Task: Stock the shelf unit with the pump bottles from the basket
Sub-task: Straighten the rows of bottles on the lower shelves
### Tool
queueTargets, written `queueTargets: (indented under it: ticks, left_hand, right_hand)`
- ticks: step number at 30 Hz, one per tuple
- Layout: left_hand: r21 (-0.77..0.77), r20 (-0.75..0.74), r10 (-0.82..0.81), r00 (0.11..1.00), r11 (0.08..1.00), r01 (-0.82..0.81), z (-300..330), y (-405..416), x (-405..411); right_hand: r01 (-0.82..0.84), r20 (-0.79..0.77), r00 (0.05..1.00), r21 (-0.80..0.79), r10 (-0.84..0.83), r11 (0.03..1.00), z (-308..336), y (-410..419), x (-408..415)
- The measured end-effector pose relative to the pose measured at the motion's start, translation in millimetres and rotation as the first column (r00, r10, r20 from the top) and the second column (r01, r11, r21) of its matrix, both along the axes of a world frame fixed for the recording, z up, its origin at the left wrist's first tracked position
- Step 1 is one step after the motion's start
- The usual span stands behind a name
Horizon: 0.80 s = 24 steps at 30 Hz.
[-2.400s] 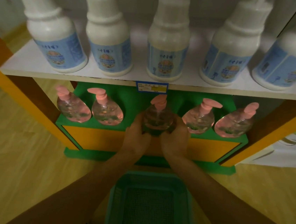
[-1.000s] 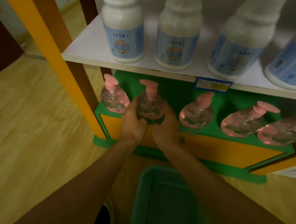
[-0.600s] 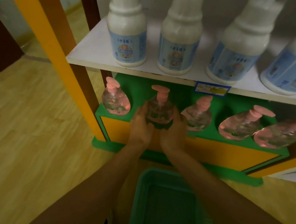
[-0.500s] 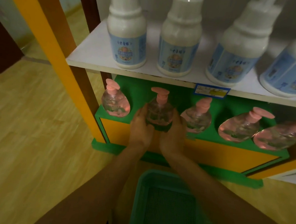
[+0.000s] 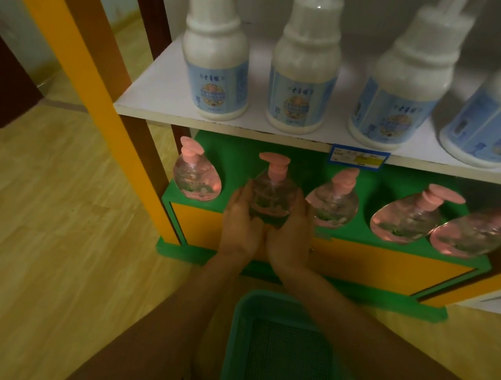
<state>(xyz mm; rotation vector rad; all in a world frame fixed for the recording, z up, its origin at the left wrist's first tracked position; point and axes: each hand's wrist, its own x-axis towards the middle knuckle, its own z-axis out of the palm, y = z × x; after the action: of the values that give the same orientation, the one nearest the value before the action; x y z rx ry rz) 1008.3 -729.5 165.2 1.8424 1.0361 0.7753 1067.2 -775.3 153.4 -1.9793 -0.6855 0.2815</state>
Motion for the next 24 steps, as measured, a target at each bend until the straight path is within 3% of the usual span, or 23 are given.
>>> queueTargets:
  ticks: [2,5,8,11,15,18,24]
  left_hand:
    - [-0.009,0.011,0.039,0.999,0.999,-0.039,-1.7,2.3,-3.4]
    - [0.044,0.014,0.247,0.969,0.968,-0.248,-5.1,9.3,-16.1]
    - [0.093,0.071,0.439,0.896,0.891,-0.444,-6.9,20.2,-32.3]
    - [0.049,0.099,0.559,0.823,0.823,-0.565,-7.5,37.1,-47.6]
    - [-0.010,0.023,0.489,0.872,0.872,-0.489,-7.2,50.2,-64.4]
    - [-0.110,0.057,0.397,0.916,0.914,-0.390,-3.8,52.7,-68.9]
    - [-0.321,0.107,0.316,0.943,0.908,-0.268,-7.6,66.8,-76.0]
  right_hand:
    - [0.026,-0.040,0.999,0.013,-0.026,1.000,5.9,-2.0,-8.1]
    - [0.071,-0.095,0.994,0.117,-0.060,0.991,16.7,-1.9,-27.3]
    - [-0.098,-0.112,0.988,0.104,0.110,0.990,20.0,2.6,-48.3]
    - [-0.286,-0.108,0.951,0.043,0.290,0.957,18.3,14.7,-59.4]
    - [-0.333,-0.140,0.934,-0.005,0.329,0.943,20.8,42.1,-66.9]
    - [-0.327,-0.203,0.924,0.019,0.324,0.945,19.8,57.2,-72.2]
    - [-0.358,-0.203,0.917,-0.034,0.344,0.933,7.6,65.5,-73.4]
